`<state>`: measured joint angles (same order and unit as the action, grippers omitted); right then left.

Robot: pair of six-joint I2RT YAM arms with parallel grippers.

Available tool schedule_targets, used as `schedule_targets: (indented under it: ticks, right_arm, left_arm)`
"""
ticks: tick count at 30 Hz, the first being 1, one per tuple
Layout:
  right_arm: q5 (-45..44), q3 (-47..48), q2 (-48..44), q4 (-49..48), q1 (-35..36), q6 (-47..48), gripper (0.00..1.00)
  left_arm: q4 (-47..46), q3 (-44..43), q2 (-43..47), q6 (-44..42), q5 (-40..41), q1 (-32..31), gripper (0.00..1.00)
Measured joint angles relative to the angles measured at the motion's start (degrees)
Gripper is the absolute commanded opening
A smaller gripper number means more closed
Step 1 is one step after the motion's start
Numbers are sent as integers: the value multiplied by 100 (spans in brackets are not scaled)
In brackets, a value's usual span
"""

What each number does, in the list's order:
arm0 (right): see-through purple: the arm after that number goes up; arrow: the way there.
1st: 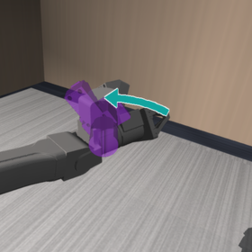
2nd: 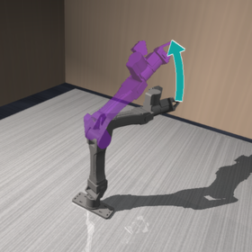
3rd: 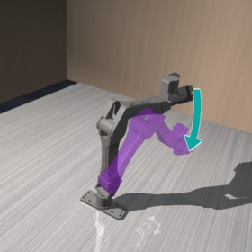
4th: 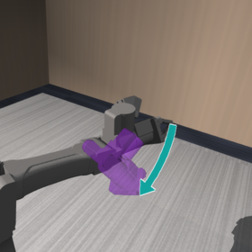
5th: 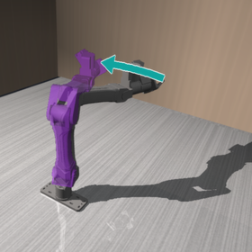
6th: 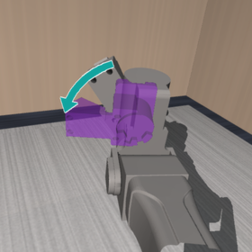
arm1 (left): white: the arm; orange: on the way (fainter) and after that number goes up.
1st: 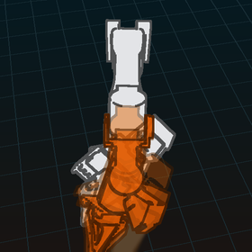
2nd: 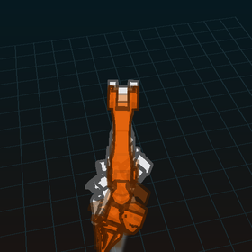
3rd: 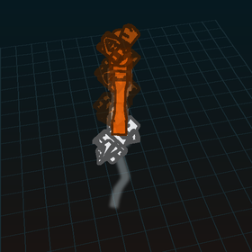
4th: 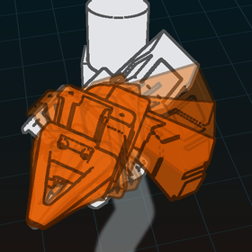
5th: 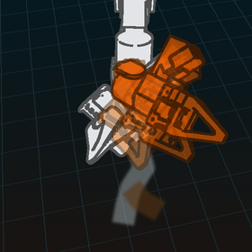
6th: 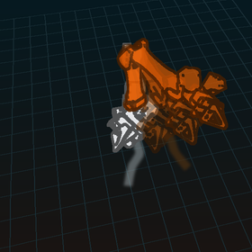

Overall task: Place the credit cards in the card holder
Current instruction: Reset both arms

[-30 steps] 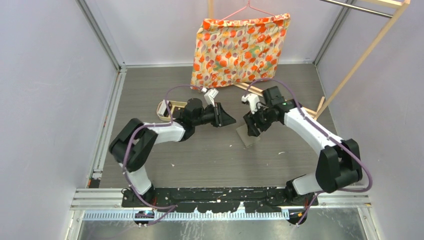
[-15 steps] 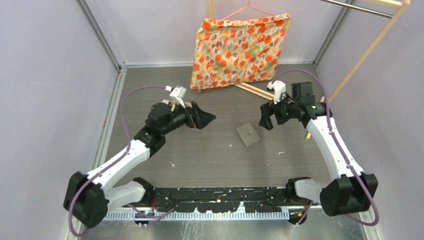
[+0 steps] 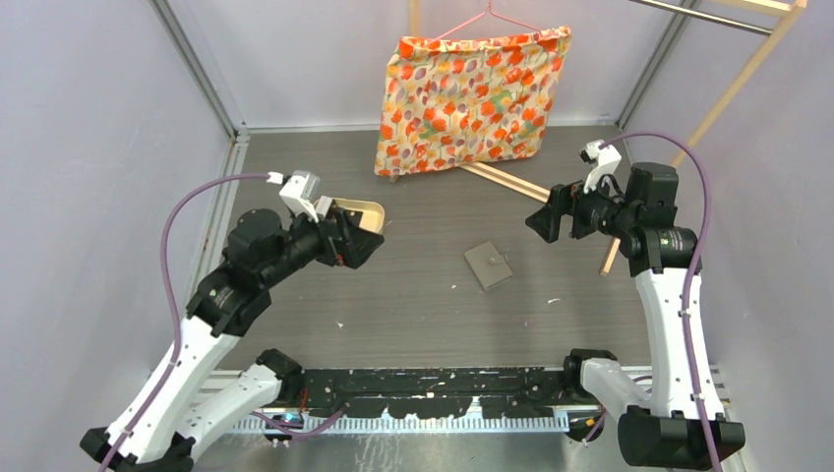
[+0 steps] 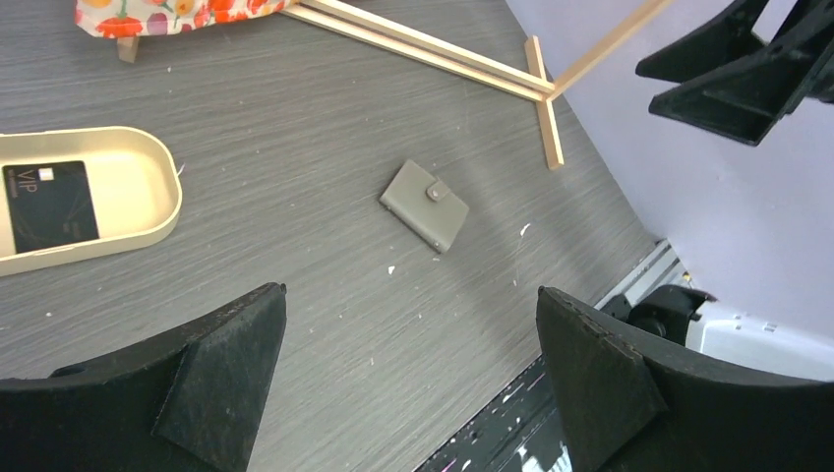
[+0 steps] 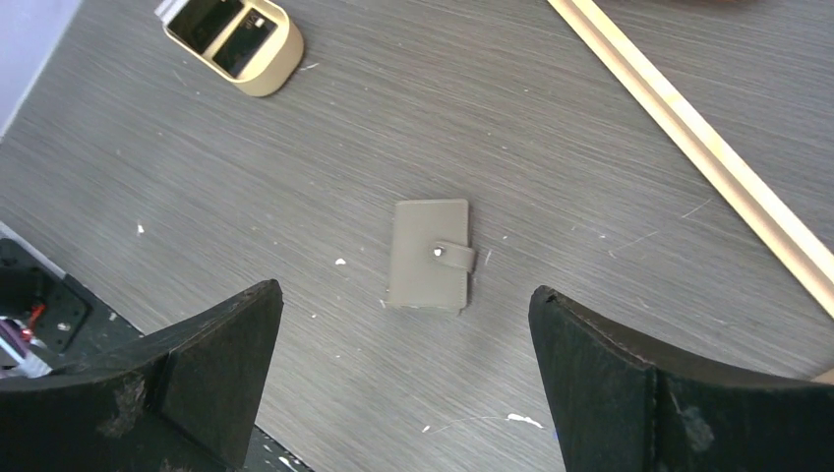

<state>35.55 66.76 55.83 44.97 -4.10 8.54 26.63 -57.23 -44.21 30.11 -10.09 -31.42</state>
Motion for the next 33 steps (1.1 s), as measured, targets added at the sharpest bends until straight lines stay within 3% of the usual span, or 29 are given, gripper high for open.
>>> schedule_targets:
  ticks: [11, 33]
  right_arm:
    - [420, 50, -297, 48, -26, -599, 100]
    - [-175, 531, -1104, 350, -26, -1679, 100]
  left_arm:
    - [450, 87, 927, -155, -369, -2, 100]
    - [369, 686, 2155, 575, -920, -2, 100]
